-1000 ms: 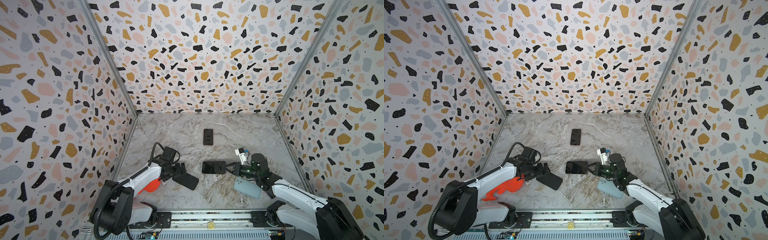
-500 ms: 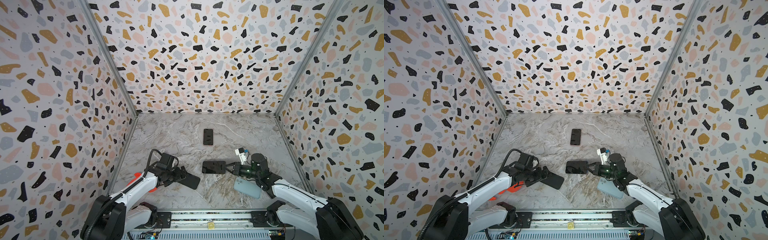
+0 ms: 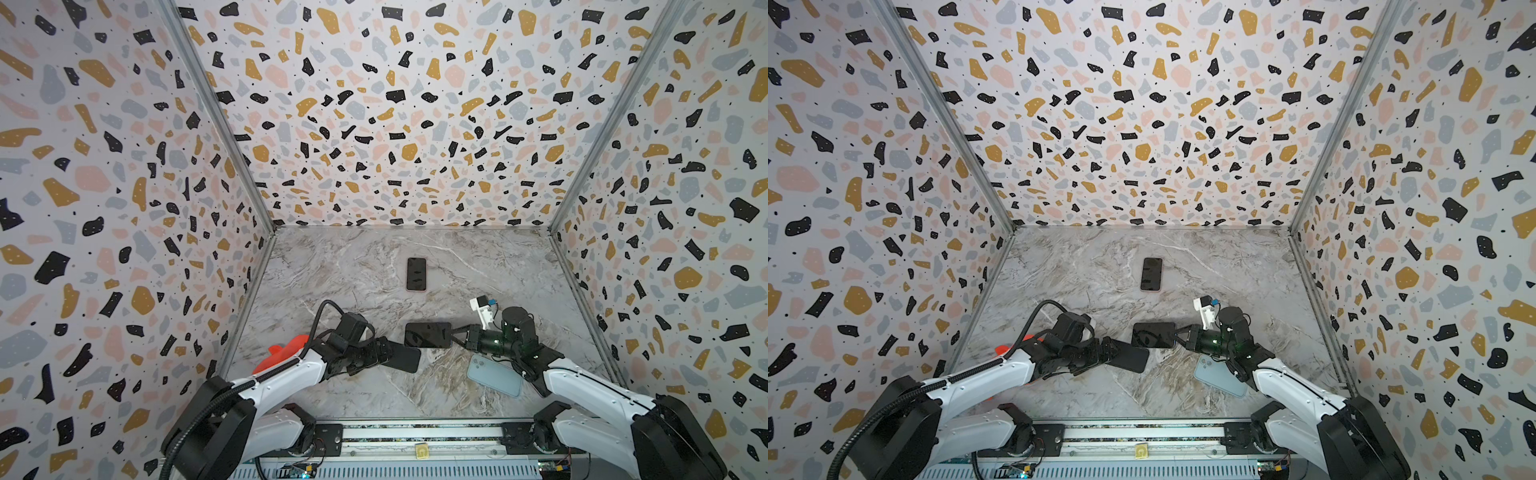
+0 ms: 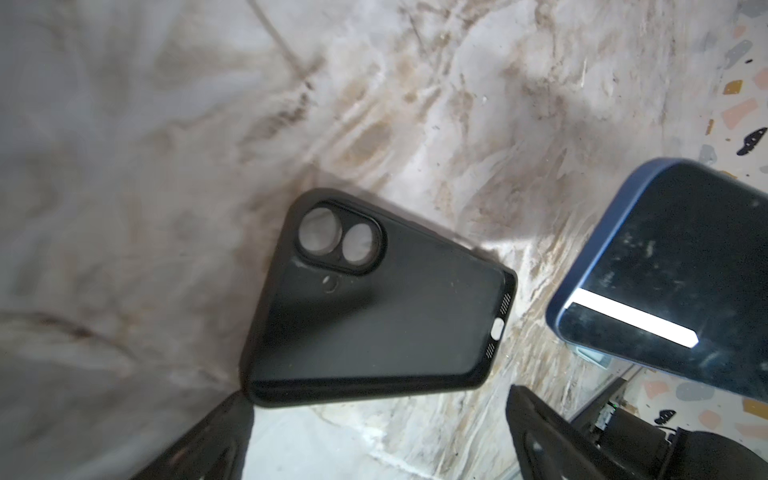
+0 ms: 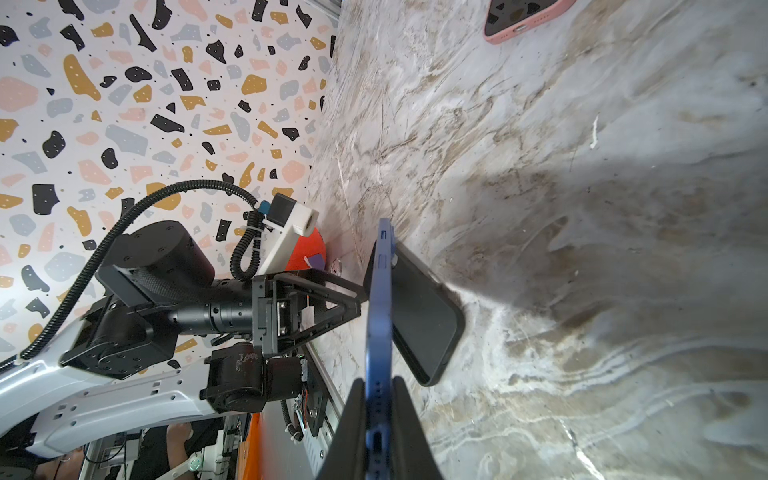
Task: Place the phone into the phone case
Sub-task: 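Carry the black case toward the right gripper while the right gripper brings the phone closer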
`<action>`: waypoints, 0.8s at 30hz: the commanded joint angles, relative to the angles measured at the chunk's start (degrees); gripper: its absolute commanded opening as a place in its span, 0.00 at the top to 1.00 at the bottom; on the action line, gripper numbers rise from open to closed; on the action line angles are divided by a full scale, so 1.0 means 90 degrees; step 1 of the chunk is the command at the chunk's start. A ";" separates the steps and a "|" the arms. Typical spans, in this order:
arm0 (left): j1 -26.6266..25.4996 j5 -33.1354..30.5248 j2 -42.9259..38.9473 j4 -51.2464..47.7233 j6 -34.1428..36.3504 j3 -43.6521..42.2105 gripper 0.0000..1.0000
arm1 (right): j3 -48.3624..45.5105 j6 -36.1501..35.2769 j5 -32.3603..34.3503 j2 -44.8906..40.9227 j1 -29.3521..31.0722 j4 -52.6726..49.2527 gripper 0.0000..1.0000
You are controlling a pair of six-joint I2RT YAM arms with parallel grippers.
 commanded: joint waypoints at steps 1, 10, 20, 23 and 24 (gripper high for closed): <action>-0.0374 0.0140 0.0336 0.0248 -0.0237 0.0280 0.04 | 0.0204 -0.0108 -0.0155 -0.0095 -0.0100 0.0148 1.00; -0.0959 0.0173 0.0878 0.0604 -0.0254 0.0565 0.05 | 0.0020 -0.0014 -0.0424 -0.0360 -0.0413 -0.0064 1.00; 0.0059 0.0010 -0.0182 -0.0171 0.0474 0.0416 0.05 | 0.0076 0.0269 -0.0942 -0.0125 -0.0450 -0.0090 1.00; 0.0322 0.0070 -0.0029 -0.0074 0.0635 0.0397 0.05 | 0.0076 0.0260 -0.1041 0.0013 -0.0451 -0.0038 1.00; 0.0364 0.0118 0.0067 -0.0034 0.0681 0.0419 0.05 | 0.0076 0.0271 -0.1059 0.0054 -0.0453 -0.0024 1.00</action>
